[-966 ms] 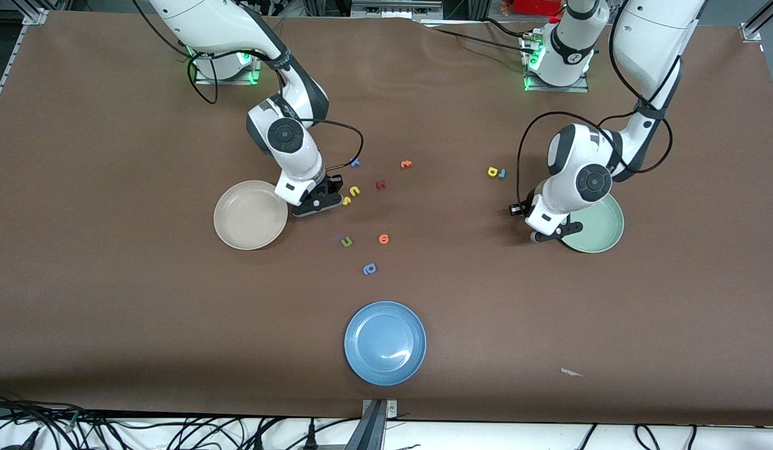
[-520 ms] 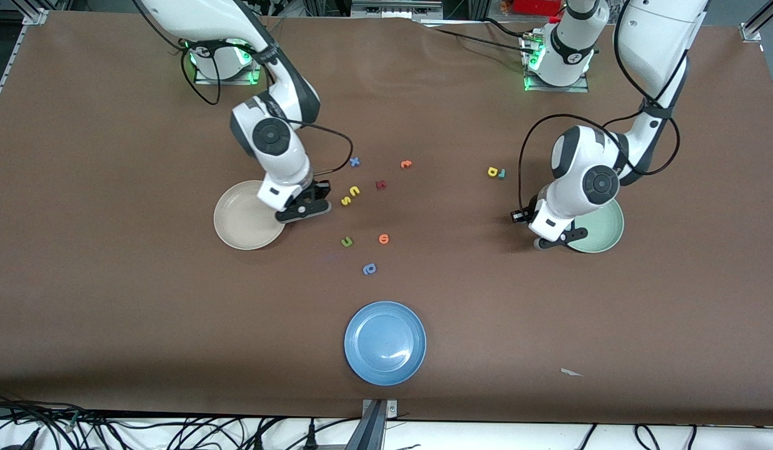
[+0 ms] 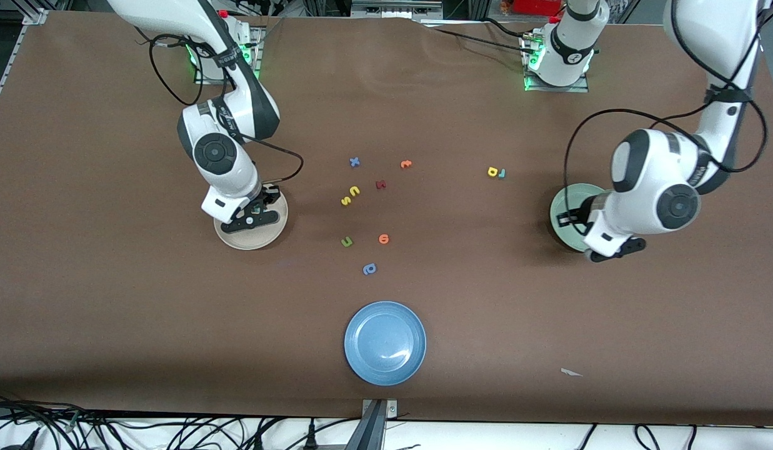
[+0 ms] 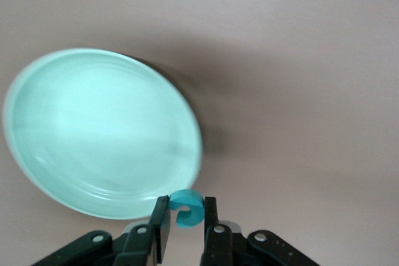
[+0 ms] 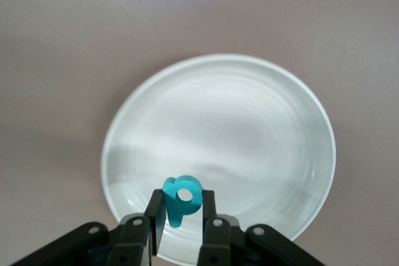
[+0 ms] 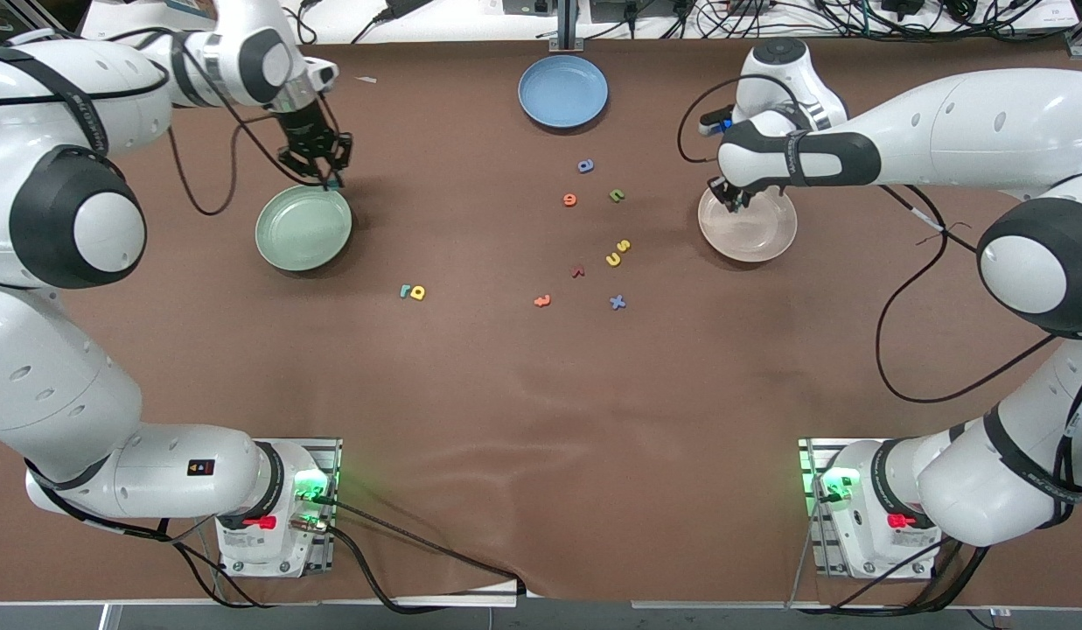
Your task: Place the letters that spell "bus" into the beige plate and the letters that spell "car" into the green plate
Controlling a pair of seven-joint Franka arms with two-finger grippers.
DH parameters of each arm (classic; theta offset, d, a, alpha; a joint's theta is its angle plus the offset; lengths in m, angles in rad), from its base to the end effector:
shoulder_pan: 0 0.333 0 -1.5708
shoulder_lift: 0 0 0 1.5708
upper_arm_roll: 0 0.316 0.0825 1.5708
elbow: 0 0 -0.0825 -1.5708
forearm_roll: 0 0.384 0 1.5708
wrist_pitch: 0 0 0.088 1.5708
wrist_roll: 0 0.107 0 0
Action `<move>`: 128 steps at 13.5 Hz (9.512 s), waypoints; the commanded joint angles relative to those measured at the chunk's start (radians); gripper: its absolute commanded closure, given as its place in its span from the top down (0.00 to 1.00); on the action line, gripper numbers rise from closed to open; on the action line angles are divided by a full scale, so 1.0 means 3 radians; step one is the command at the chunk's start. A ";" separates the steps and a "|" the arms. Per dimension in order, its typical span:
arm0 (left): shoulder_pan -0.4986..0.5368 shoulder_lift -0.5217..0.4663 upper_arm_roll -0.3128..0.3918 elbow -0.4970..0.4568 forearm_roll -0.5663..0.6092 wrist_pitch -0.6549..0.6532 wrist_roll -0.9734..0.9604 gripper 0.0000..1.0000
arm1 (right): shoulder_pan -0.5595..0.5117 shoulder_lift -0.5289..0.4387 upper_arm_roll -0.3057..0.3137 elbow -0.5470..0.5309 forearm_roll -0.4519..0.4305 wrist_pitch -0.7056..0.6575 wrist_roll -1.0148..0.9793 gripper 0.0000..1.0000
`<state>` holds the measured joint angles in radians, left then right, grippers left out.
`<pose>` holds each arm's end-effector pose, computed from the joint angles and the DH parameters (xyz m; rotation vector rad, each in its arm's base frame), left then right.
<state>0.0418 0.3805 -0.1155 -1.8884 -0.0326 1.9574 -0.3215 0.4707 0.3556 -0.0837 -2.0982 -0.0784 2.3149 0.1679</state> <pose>0.5907 -0.0430 0.2848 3.0652 0.4106 -0.4948 0.5259 0.2130 0.2388 2.9896 0.4204 -0.1667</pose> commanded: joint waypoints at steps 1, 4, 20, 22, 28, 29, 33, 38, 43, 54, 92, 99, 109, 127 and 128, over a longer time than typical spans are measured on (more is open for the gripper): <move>0.0228 0.0086 -0.0019 0.0000 0.0190 -0.0066 0.0370 0.09 | 0.0011 -0.0015 -0.0033 -0.0246 -0.0020 0.0234 -0.0038 0.20; 0.0372 0.0301 -0.0019 -0.0010 0.0298 -0.0041 0.0499 0.11 | 0.0011 -0.0019 -0.0033 -0.0231 -0.0010 0.0235 0.0008 1.00; 0.0418 0.0037 -0.0509 -0.0208 0.0109 -0.0041 -0.0113 1.00 | 0.0875 0.0650 0.0115 0.0700 0.0328 0.0153 0.4535 0.71; 0.0418 -0.0061 -0.0718 -0.0372 0.0109 0.0005 -0.0394 0.99 | 0.0880 0.0717 0.0115 0.0791 0.0323 0.0148 0.4895 0.58; 0.0413 -0.0092 -0.1179 -0.1133 0.0109 0.0944 -0.0978 0.94 | 0.0987 0.0849 0.0115 0.0879 0.0333 0.0250 0.5009 0.54; 0.0408 -0.0082 -0.1245 -0.1206 0.0109 0.1057 -0.1060 0.94 | 0.0987 0.0860 0.0115 0.0879 0.0333 0.0255 0.5009 0.54; 0.0260 -0.0046 -0.1379 -0.1344 0.0114 0.1314 -0.1693 0.91 | 0.1013 0.0901 0.0115 0.0879 0.0323 0.0286 0.5014 0.54; 0.0208 -0.0066 -0.1389 -0.1738 0.0114 0.1871 -0.2369 0.89 | 0.1013 0.0926 0.0115 0.0879 0.0312 0.0327 0.5014 0.50; 0.0229 -0.0092 -0.1456 -0.1825 0.0114 0.1866 -0.2558 0.84 | 0.1080 0.0977 0.0110 0.0879 0.0312 0.0332 0.5009 0.44; 0.0265 -0.0123 -0.1486 -0.1820 0.0109 0.1861 -0.2866 0.68 | 0.1064 0.0784 -0.0073 0.0904 0.0205 0.0118 0.4728 0.19; 0.0433 -0.0230 -0.1655 -0.2060 -0.0111 0.2096 -0.2768 0.24 | 0.1683 0.0859 -0.0508 0.0843 0.1028 0.0173 0.4552 0.62; 0.0428 -0.0245 -0.1670 -0.1938 -0.0086 0.2061 -0.2763 0.09 | 0.1790 0.0967 -0.0508 0.0817 0.1033 0.0373 0.4783 0.56; 0.0994 -0.0235 -0.1655 -0.0757 -0.0091 0.0600 -0.2050 0.08 | 0.1816 0.0983 -0.0519 0.0792 0.1033 0.0342 0.4768 0.12; 0.1845 0.0562 -0.1573 -0.0440 0.1121 0.0624 -0.1112 1.00 | 0.1800 0.0139 -0.1924 0.0214 0.0998 -0.0588 0.1933 0.09; 0.1840 0.0547 -0.1604 -0.0424 0.1116 0.0614 -0.1178 1.00 | 0.1795 0.0149 -0.2051 0.0184 0.0998 -0.0588 0.1713 0.09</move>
<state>0.5941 0.5444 -0.5802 -2.0398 0.2913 2.1513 -0.6535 0.9965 0.4422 -0.6419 -1.9798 0.2141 2.1169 0.8041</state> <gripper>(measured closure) 0.476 0.727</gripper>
